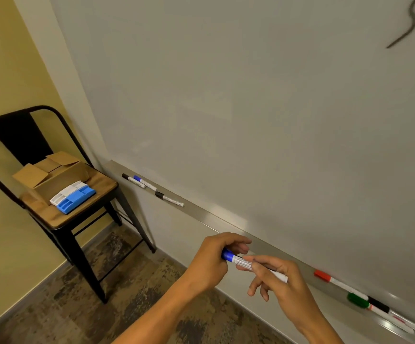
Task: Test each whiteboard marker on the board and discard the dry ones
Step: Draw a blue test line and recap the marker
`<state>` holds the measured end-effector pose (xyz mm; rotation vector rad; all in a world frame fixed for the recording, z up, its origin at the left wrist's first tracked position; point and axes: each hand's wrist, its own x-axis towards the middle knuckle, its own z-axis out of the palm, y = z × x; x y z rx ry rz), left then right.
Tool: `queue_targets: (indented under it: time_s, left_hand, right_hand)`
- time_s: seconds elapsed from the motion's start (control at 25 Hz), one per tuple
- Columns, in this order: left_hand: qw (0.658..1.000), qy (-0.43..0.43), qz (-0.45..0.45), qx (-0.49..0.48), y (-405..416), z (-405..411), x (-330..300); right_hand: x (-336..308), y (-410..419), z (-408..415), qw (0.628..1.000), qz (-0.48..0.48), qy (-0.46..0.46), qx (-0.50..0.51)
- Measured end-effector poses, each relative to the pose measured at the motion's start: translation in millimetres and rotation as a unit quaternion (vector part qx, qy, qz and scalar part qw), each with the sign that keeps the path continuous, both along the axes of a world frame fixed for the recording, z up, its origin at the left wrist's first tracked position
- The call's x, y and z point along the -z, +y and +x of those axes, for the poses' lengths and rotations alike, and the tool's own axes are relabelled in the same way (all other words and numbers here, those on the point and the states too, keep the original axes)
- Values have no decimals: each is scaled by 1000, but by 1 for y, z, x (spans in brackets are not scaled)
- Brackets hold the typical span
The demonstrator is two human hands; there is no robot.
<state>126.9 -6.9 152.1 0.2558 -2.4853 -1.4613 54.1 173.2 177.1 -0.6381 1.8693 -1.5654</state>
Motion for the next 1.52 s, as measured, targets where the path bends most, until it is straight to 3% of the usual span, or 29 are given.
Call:
queue_targets:
  time_s: [0.12,0.28,0.48,0.64,0.8,1.08,1.16,1.28,1.52]
  left_hand:
    - [998,-16,-55,18,-39,-5,15]
    - [971,10,-229,63,-82,-22,35]
    - [952,40,-275,129,-124,-56,65]
    - [966,55,-247,50,-182,-82,95]
    - [964,8,-266,2,-237,-111,123]
    - [909,-84,-407,-39,-277,-131,168]
    - [905,-108,-407,-59,-278,-127,176]
    - [925,-148,-328,-122,-283,-121,184]
    - [937,-160,-283,-132,-291,-117,197]
  right_hand:
    - [10,-39,-17,1000,24,-11,-9]
    - [38,-77,-35,996,42,-51,63]
    - [66,-116,-43,988,53,-99,110]
    - [85,-121,-47,979,87,-154,105]
    - [103,-91,-56,968,142,-163,125]
    - [107,-66,-68,955,168,-166,177]
    - [106,-63,-70,954,164,-165,187]
    - [108,-60,-70,953,165,-164,196]
    - [115,-51,-68,949,174,-164,203]
